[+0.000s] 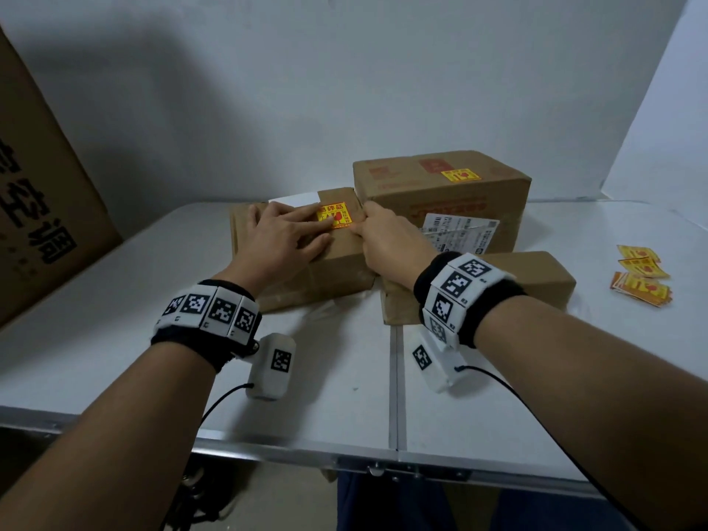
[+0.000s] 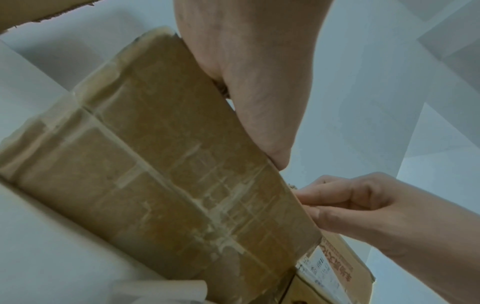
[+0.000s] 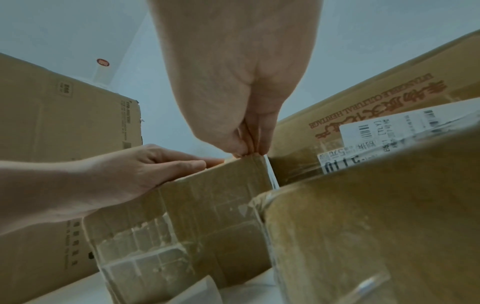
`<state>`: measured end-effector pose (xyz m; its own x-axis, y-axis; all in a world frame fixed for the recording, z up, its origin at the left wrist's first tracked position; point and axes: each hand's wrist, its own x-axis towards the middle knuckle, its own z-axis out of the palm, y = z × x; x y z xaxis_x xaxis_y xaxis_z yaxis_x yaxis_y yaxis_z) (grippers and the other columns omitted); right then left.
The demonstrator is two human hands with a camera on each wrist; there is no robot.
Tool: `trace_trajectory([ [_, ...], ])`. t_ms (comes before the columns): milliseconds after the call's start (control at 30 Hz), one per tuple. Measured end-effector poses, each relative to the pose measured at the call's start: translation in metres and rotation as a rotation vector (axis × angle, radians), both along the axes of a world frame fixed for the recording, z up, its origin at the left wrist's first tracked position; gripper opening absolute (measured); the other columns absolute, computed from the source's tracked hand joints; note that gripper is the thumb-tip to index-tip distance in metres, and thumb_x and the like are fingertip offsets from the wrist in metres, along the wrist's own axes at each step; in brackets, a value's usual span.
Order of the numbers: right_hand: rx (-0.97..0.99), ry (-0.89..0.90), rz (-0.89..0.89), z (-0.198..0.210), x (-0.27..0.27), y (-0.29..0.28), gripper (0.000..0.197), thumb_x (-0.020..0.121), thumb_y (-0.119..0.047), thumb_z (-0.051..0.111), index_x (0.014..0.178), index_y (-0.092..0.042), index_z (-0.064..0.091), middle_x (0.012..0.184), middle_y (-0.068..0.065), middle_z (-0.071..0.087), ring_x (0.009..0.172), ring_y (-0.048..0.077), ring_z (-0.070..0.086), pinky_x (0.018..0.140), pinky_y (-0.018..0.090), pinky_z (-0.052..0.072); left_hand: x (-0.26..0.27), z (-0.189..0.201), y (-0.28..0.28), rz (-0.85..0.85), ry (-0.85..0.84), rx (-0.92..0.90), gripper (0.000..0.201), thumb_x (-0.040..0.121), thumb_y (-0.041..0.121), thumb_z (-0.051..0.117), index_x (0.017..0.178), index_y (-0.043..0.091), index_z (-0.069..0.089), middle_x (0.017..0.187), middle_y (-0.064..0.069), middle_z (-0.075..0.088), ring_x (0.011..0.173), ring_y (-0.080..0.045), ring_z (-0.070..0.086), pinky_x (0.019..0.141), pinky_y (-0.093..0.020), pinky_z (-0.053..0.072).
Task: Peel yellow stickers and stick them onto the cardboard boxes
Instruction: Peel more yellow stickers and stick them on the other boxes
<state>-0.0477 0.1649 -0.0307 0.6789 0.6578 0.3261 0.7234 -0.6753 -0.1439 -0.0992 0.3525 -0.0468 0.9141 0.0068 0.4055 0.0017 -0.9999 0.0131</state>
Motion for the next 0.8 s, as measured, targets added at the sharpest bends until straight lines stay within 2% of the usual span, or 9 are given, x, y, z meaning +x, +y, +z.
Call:
trace_trajectory([
  [133,0.077,0.014,-0.020,0.006,0.006,-0.003,0.032,0.094,-0.011,0.045,0.121,-0.012,0.062,0.122,0.005,0.050,0.107,0.030,0.057,0.090,0.044,0.050,-0.003,0.001,-0.002,0.005,-0.022,0.000,0.053,0.086,0.068,0.024,0.127,0.052,0.054,0.146,0.018,0.046,0.118,-0.020,0.042,0.103,-0.057,0.028],
  [200,0.118,0.053,0.050,0.006,0.010,-0.001,0.048,0.091,-0.004,0.043,0.136,-0.017,0.052,0.141,0.002,0.044,0.127,0.025,0.047,0.102,0.043,0.043,-0.005,0.001,-0.005,0.018,-0.023,0.031,0.059,0.084,0.069,0.018,0.128,0.052,0.053,0.147,0.018,0.045,0.119,-0.020,0.042,0.102,-0.058,0.028],
  [267,0.060,0.098,0.158,0.006,0.012,0.005,0.064,0.088,0.002,0.040,0.149,-0.018,0.033,0.156,0.001,0.030,0.143,0.019,0.027,0.114,0.041,0.031,-0.006,0.001,-0.006,0.032,-0.002,0.043,0.062,0.083,0.068,0.012,0.130,0.053,0.050,0.149,0.019,0.042,0.123,-0.019,0.040,0.103,-0.058,0.025],
  [300,0.012,0.106,0.180,0.004,0.012,0.009,0.063,0.091,-0.002,0.039,0.151,-0.017,0.026,0.159,0.002,0.024,0.147,0.018,0.020,0.117,0.041,0.026,-0.005,0.001,-0.006,0.033,0.012,0.041,0.063,0.083,0.068,0.011,0.132,0.053,0.048,0.150,0.020,0.040,0.126,-0.019,0.039,0.103,-0.060,0.024],
  [367,-0.059,0.113,0.159,-0.002,0.015,0.015,0.056,0.101,-0.026,0.034,0.154,-0.016,0.018,0.162,0.002,0.016,0.149,0.016,0.012,0.119,0.042,0.021,-0.002,0.000,-0.004,0.033,0.043,0.046,0.059,0.087,0.066,0.013,0.136,0.053,0.043,0.152,0.020,0.035,0.135,-0.016,0.033,0.104,-0.065,0.020],
  [467,-0.130,0.126,0.113,-0.010,0.016,0.013,0.065,0.101,-0.050,0.024,0.155,-0.018,0.010,0.163,-0.003,0.006,0.150,0.012,0.004,0.120,0.042,0.018,-0.002,-0.002,-0.002,0.022,0.074,0.037,0.054,0.092,0.063,0.017,0.139,0.050,0.041,0.154,0.019,0.032,0.141,-0.014,0.028,0.104,-0.067,0.020],
  [533,-0.153,0.131,0.109,-0.010,0.015,0.010,0.067,0.100,-0.052,0.023,0.155,-0.017,0.008,0.163,-0.003,0.003,0.150,0.012,0.003,0.121,0.042,0.016,-0.004,0.000,-0.004,0.004,0.073,0.035,0.055,0.092,0.063,0.018,0.138,0.047,0.043,0.153,0.018,0.034,0.142,-0.013,0.029,0.103,-0.067,0.021],
  [667,-0.162,0.161,0.100,-0.006,0.013,0.011,0.068,0.101,-0.051,0.023,0.155,-0.014,0.005,0.164,0.001,-0.001,0.150,0.014,-0.001,0.122,0.039,0.010,-0.005,0.001,-0.004,-0.016,0.024,-0.010,0.040,0.097,0.048,0.040,0.135,0.040,0.052,0.150,0.015,0.041,0.144,-0.012,0.029,0.104,-0.067,0.021],
  [800,-0.173,0.118,0.082,-0.005,0.010,0.013,0.071,0.100,-0.050,0.027,0.155,-0.010,0.006,0.163,0.005,-0.001,0.150,0.017,0.000,0.122,0.040,0.012,-0.007,0.001,-0.004,0.002,-0.008,0.020,0.039,0.096,0.050,0.042,0.132,0.040,0.055,0.146,0.016,0.046,0.143,-0.009,0.031,0.104,-0.065,0.022],
])
